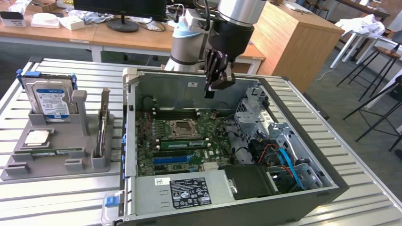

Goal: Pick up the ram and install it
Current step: 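Press down the ram until it locks into place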

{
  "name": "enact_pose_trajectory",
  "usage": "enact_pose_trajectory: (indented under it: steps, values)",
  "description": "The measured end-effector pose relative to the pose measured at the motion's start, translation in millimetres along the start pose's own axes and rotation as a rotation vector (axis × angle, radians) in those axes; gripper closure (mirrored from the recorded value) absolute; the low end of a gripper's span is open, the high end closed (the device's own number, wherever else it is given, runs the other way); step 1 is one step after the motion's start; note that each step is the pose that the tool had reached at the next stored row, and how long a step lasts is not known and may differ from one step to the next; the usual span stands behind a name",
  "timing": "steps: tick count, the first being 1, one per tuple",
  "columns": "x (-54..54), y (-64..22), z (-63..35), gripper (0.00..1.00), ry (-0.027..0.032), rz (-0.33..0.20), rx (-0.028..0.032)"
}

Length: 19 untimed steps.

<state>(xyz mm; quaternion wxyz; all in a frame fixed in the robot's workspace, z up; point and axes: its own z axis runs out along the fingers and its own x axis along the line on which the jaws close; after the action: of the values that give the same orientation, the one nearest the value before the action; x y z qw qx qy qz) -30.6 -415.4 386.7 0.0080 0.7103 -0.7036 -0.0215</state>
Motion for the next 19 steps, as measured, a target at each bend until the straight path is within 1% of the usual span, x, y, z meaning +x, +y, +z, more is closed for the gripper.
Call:
enact_pose_trajectory:
  steps: [1,10,19]
  values:
    - [0.0,0.0,0.0,0.90,0.0000,0.000,0.0000]
    - [0.0,-0.1,0.1,0.90,0.0001,0.000,0.0001]
    - [0.1,-5.5,0.4,0.90,-0.0001,0.000,0.0003]
